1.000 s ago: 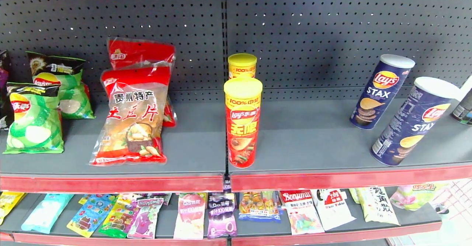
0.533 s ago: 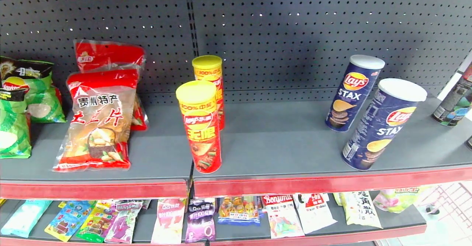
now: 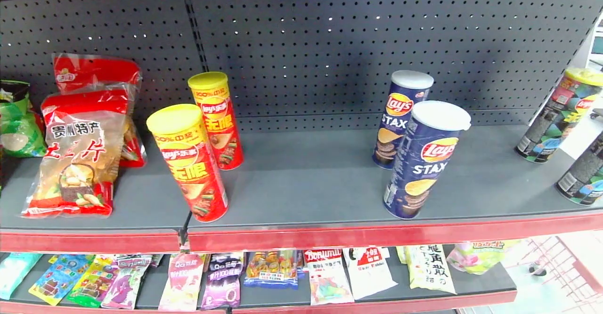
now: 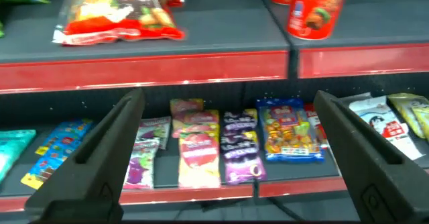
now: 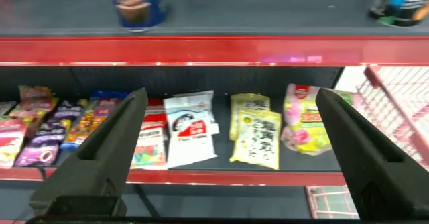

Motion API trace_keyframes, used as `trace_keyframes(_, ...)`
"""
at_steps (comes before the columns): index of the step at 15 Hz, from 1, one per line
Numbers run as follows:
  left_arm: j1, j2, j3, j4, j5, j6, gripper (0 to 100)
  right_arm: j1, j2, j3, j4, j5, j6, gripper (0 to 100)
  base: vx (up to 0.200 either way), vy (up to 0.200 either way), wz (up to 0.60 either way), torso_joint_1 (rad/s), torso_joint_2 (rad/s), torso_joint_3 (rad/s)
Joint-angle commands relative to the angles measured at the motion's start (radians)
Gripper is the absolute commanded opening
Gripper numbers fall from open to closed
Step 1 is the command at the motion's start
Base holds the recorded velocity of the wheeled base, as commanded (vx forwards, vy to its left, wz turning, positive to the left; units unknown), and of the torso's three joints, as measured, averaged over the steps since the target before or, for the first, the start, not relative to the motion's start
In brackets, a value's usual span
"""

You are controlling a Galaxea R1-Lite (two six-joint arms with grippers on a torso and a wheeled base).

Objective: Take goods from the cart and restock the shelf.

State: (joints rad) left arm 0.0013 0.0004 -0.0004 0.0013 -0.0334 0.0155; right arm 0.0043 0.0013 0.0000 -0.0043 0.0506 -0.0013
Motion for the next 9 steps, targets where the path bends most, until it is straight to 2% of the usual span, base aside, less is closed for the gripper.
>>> trace_keyframes(1,0.000,0.000,-0.001,0.000,0.000,0.000,100,0.000,0.000,0.000,0.000,0.000,0.000,100,0.000,-0.200,0.00,0.002,0.00,0.002)
trace_keyframes(9,0.000,0.000,0.000,0.000,0.000,0.000,100,0.000,0.000,0.000,0.000,-0.002,-0.002,100,0.000,-0.200,0.00,0.003,0.00,0.002)
